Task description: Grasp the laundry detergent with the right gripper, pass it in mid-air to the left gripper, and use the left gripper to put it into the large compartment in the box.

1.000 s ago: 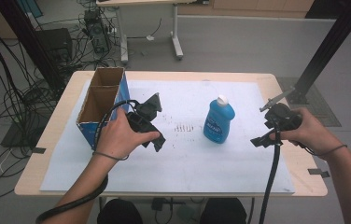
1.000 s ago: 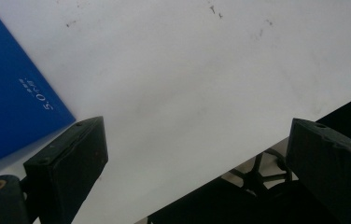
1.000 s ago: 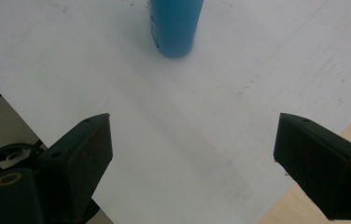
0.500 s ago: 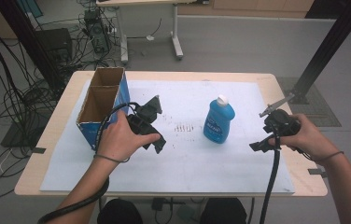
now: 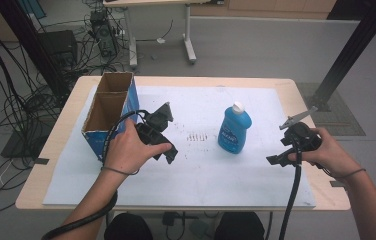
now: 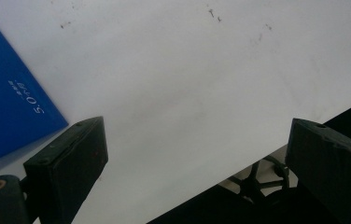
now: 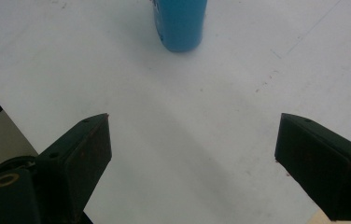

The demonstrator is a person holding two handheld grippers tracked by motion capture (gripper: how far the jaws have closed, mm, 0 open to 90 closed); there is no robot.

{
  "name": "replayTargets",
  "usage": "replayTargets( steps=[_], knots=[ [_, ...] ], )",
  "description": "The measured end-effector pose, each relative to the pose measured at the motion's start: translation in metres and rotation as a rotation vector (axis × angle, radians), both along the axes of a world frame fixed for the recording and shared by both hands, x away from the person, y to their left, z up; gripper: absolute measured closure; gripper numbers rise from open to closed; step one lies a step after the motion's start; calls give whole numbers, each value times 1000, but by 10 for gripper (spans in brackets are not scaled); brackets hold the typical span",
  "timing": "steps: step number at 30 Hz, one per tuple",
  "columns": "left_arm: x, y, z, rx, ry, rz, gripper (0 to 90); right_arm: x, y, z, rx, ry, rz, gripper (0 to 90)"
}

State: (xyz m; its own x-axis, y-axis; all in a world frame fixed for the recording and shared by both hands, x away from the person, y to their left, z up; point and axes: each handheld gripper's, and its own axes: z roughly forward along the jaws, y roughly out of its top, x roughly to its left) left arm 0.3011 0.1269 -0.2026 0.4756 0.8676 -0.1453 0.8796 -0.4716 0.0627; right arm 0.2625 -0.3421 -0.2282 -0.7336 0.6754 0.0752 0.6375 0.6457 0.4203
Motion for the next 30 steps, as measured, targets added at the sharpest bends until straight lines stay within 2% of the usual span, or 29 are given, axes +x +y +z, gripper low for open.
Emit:
replayTargets(
  steps=[17, 23, 26, 30],
  knots=[
    [4, -5, 2, 7, -13, -1, 63, -13, -13, -24, 56, -54, -11, 103],
    [7, 0, 0, 0, -13, 6, 62, -20, -21, -34, 97, -108, -37, 104],
    [9, 3, -1, -3, -12, 12, 62, -22, -26, -39, 134, -117, -41, 104],
    [10, 7, -3, -6, -11, 21, 62, -23, -28, -43, 148, -128, -43, 104]
  ],
)
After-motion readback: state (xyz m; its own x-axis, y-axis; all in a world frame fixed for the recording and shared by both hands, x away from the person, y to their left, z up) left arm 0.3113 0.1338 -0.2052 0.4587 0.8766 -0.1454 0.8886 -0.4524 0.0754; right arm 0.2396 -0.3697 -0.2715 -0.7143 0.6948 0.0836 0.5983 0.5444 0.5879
